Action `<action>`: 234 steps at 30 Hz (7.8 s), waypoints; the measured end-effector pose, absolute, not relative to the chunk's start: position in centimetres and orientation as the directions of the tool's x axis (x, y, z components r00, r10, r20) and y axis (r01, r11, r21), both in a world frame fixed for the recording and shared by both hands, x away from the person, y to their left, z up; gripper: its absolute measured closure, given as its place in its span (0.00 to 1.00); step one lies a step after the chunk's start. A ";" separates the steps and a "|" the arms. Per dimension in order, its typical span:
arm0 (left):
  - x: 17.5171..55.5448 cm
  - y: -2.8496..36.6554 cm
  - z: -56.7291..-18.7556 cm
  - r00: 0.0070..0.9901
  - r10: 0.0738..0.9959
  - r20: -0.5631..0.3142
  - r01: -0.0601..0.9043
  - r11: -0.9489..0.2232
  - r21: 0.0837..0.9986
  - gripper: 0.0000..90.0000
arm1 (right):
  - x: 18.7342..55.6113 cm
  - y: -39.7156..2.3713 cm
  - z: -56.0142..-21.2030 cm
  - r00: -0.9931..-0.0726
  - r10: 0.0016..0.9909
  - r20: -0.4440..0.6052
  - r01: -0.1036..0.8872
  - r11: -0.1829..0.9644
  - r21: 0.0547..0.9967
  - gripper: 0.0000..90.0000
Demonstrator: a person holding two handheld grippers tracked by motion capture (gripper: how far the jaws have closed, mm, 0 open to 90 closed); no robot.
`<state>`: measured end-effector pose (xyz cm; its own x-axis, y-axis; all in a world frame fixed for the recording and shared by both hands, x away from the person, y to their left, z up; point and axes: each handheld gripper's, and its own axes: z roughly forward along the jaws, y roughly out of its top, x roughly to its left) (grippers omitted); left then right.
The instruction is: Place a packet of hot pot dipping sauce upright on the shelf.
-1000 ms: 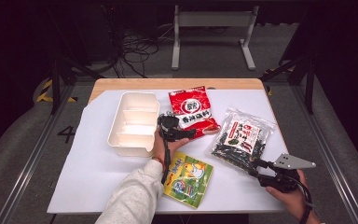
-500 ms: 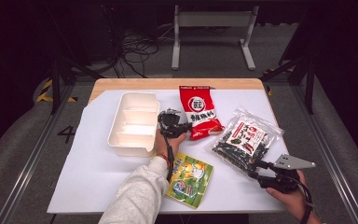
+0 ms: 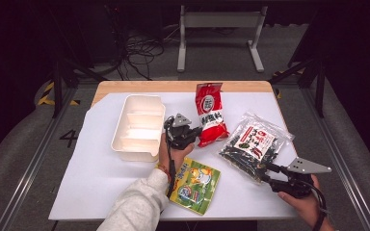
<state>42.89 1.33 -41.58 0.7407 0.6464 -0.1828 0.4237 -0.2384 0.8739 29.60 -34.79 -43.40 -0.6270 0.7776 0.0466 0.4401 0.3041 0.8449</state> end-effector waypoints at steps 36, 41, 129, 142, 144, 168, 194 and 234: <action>33.4 8.1 -43.7 0.913 0.408 -0.024 0.242 -0.493 0.836 0.99 | 34.9 -17.2 -43.6 -0.826 0.560 -0.058 0.295 0.518 0.803 0.76; 34.1 8.6 -44.3 0.903 0.423 -0.072 0.291 -0.481 0.827 0.97 | 35.3 -16.8 -44.1 -0.825 0.562 -0.063 0.287 0.513 0.809 0.87; 46.1 17.8 -30.6 0.792 0.602 0.100 0.083 -0.269 0.960 1.00 | 29.4 -24.7 -42.3 -0.767 0.640 -0.047 0.321 0.447 0.835 0.56; 52.4 18.9 -33.6 0.789 0.612 0.046 0.134 -0.245 0.960 1.00 | 28.7 -24.7 -43.2 -0.764 0.644 -0.033 0.349 0.456 0.819 0.55; 52.9 19.1 -34.1 0.792 0.610 0.033 0.149 -0.245 0.958 1.00 | 28.6 -24.6 -43.3 -0.766 0.642 -0.027 0.354 0.457 0.816 0.55; 53.5 21.6 -40.3 0.752 0.651 0.102 0.294 -0.470 0.832 0.99 | 28.8 -23.8 -43.4 -0.780 0.625 -0.027 0.352 0.474 0.807 0.53; 50.4 22.7 -37.7 0.704 0.707 0.064 0.297 -0.375 0.878 0.77 | 29.7 -25.0 -42.6 -0.761 0.647 -0.040 0.353 0.466 0.811 0.52; 29.7 22.0 -44.2 0.738 0.672 0.051 0.322 -0.418 0.850 0.21 | 32.8 -31.7 -41.1 -0.653 0.755 -0.054 0.397 0.403 0.825 0.63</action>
